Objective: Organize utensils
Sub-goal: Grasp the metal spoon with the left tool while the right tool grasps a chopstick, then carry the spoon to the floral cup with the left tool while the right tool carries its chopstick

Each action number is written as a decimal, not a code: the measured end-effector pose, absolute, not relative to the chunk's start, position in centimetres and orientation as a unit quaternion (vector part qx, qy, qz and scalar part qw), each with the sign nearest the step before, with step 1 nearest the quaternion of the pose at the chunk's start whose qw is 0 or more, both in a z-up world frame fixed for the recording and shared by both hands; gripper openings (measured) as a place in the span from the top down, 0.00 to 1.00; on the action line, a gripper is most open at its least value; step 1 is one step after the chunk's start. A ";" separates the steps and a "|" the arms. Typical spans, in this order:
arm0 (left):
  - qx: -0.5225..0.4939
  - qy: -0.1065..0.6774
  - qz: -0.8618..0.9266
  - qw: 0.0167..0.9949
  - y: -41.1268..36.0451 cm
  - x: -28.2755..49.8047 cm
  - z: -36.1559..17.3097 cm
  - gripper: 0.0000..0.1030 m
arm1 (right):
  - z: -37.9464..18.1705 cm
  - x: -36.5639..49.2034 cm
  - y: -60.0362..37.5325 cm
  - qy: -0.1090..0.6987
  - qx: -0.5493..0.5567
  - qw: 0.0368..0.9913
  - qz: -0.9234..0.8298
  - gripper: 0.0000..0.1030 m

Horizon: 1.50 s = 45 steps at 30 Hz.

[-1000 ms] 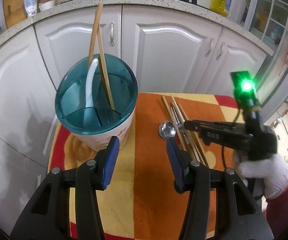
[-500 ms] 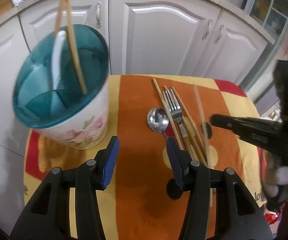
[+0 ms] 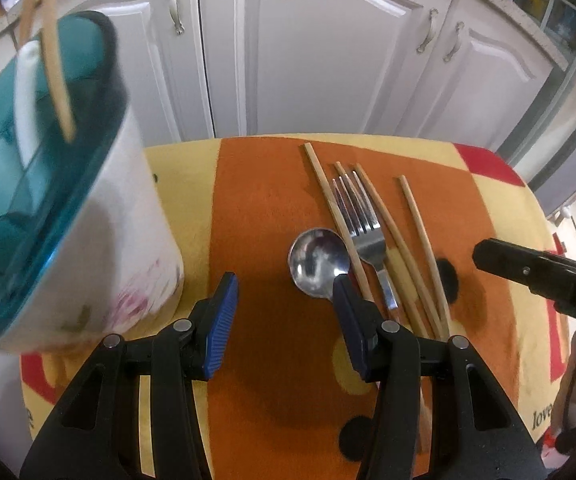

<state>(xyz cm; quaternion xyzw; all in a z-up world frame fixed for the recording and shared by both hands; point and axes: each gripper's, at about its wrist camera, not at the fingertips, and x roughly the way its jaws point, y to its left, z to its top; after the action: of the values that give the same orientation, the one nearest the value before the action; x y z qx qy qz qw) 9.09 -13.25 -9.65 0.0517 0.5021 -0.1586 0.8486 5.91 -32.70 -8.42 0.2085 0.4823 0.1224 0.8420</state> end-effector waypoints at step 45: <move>0.050 0.540 -0.248 0.803 -11.2 5.3 -11.0 0.68 | -10.4 2.4 -31.2 0.531 0.119 0.831 0.114 0.95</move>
<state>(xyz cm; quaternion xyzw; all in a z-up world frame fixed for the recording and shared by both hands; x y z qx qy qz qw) 5.31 -11.21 -10.96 0.0501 0.5399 -0.2481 0.8028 2.43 -31.25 -10.40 0.1189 0.5311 0.1141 0.8312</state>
